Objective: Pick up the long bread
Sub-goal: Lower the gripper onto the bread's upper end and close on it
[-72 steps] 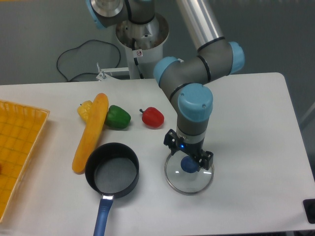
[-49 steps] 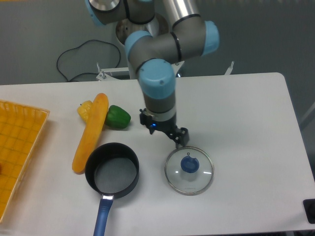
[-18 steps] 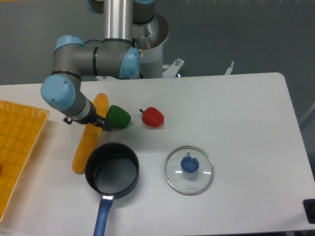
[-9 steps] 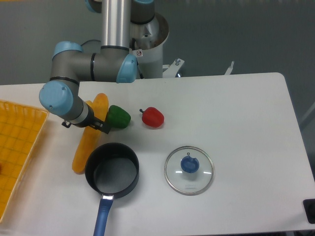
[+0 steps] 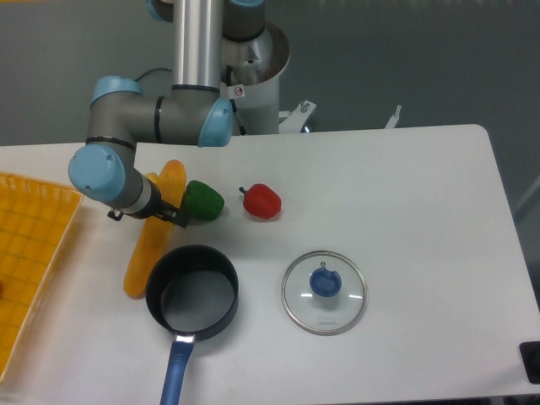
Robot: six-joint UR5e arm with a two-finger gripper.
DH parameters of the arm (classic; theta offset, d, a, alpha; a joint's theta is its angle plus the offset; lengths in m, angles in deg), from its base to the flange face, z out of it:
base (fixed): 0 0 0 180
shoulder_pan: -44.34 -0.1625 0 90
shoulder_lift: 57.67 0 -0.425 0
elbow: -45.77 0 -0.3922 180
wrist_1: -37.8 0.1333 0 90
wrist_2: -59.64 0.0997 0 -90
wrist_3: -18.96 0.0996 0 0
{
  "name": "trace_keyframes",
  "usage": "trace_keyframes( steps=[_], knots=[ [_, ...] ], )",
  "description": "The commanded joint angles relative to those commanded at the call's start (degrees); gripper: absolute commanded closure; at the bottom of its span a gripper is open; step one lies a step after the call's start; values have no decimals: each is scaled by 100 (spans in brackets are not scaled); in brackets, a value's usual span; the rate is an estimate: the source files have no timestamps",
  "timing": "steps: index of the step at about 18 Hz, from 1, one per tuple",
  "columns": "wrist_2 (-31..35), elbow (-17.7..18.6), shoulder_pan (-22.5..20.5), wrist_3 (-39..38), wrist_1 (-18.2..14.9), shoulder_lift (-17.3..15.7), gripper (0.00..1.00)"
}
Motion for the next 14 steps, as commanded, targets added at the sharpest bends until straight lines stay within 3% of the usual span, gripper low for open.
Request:
trace_keyframes(
  steps=[4, 6, 11, 12, 14],
  knots=[
    [9, -9, 0, -9, 36, 61, 4],
    [9, -44, 0, -35, 27, 97, 26],
    [18, -123, 9, -27, 1, 150, 45],
    [18, -149, 9, -35, -34, 150, 55],
    [26, -167, 9, -35, -61, 141, 56]
  ],
)
